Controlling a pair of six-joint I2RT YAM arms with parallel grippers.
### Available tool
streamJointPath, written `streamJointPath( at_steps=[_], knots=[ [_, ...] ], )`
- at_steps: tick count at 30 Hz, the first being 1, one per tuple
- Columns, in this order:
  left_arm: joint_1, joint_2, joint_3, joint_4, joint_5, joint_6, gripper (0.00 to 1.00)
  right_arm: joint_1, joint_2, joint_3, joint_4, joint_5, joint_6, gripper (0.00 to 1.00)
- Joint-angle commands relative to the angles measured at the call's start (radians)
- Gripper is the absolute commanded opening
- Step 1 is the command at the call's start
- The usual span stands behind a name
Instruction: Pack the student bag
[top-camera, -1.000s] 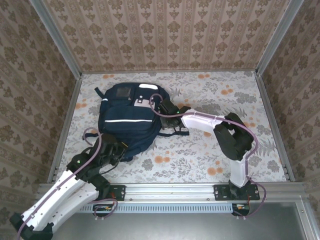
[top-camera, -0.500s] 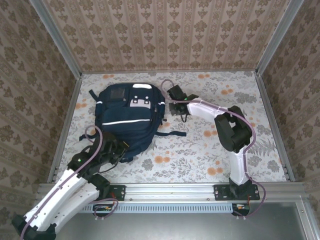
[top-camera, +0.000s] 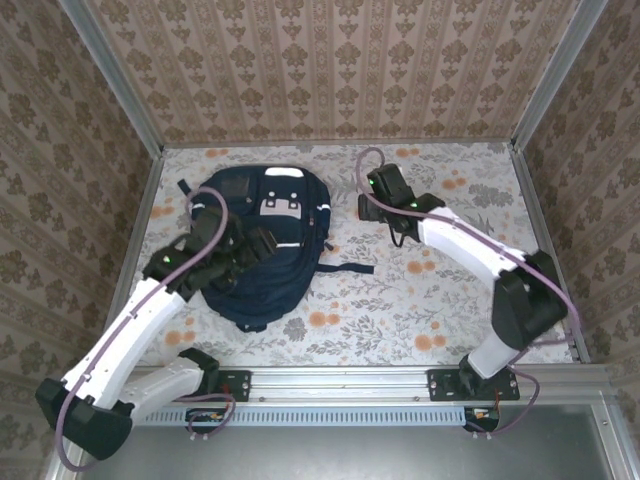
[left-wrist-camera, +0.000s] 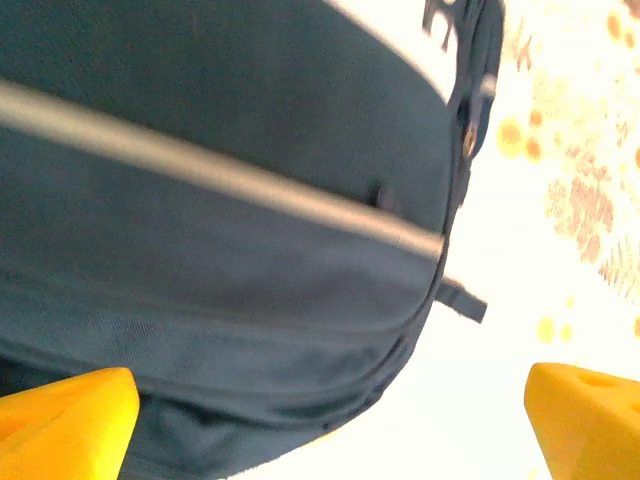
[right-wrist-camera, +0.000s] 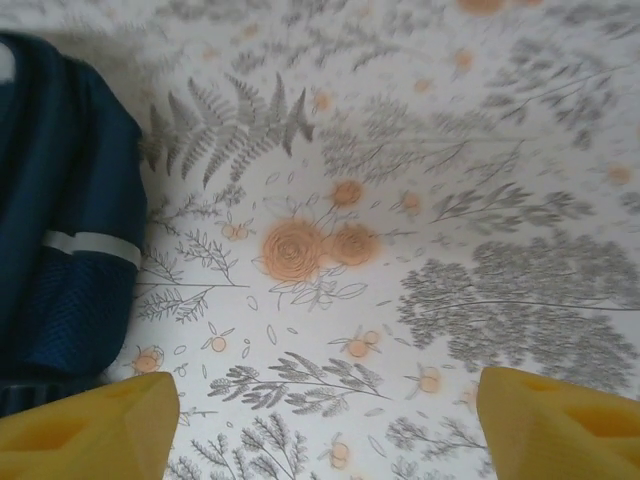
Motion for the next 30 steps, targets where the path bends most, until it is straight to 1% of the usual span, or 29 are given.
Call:
streamJointPath(
  at_steps=[1, 2, 5, 8, 11, 13, 15, 16, 18, 21, 23, 25, 27, 28, 29, 30],
  knots=[
    [0.108, 0.058, 0.118, -0.106, -0.078, 0.277, 1.0, -0.016, -0.125, -0.095, 0.0, 0.08, 0.003, 0.93],
    [0.142, 0.074, 0.138, -0.104, -0.097, 0.324, 1.0, -0.028, -0.159, -0.124, 0.006, 0.089, 0.011, 0.99],
    [0.247, 0.105, 0.137, -0.051, -0.157, 0.423, 1.0, -0.059, -0.272, -0.209, 0.056, 0.092, -0.018, 1.0],
    [0.351, 0.107, 0.041, 0.115, -0.251, 0.503, 1.0, -0.076, -0.367, -0.306, 0.142, 0.16, -0.072, 1.0],
    [0.455, 0.125, -0.07, 0.295, -0.285, 0.55, 1.0, -0.096, -0.443, -0.432, 0.268, 0.27, -0.124, 1.0],
    [0.512, 0.159, -0.134, 0.4, -0.318, 0.584, 1.0, -0.124, -0.483, -0.511, 0.347, 0.292, -0.163, 1.0],
    [0.545, 0.207, -0.195, 0.496, -0.37, 0.613, 1.0, -0.159, -0.502, -0.592, 0.437, 0.293, -0.197, 1.0],
    [0.559, 0.235, -0.223, 0.541, -0.375, 0.614, 1.0, -0.174, -0.502, -0.631, 0.484, 0.293, -0.217, 1.0],
    [0.569, 0.282, -0.277, 0.661, -0.364, 0.632, 1.0, -0.195, -0.483, -0.691, 0.57, 0.278, -0.279, 1.0],
    [0.566, 0.343, -0.363, 0.881, -0.317, 0.679, 1.0, -0.231, -0.402, -0.743, 0.688, 0.268, -0.317, 1.0],
    [0.558, 0.387, -0.423, 1.041, -0.295, 0.703, 1.0, -0.259, -0.328, -0.776, 0.82, 0.244, -0.333, 1.0],
    [0.528, 0.43, -0.474, 1.188, -0.31, 0.765, 1.0, -0.286, -0.242, -0.798, 0.95, 0.201, -0.352, 1.0],
    [0.5, 0.447, -0.49, 1.293, -0.313, 0.822, 1.0, -0.3, -0.178, -0.765, 0.996, 0.172, -0.39, 0.99],
    [0.486, 0.455, -0.513, 1.362, -0.306, 0.835, 1.0, -0.306, -0.134, -0.763, 1.058, 0.159, -0.404, 1.0],
    [0.485, 0.468, -0.531, 1.416, -0.257, 0.856, 1.0, -0.311, -0.104, -0.76, 1.103, 0.132, -0.427, 1.0],
    [0.477, 0.488, -0.539, 1.459, -0.236, 0.881, 1.0, -0.32, -0.083, -0.745, 1.092, 0.102, -0.427, 1.0]
  ],
)
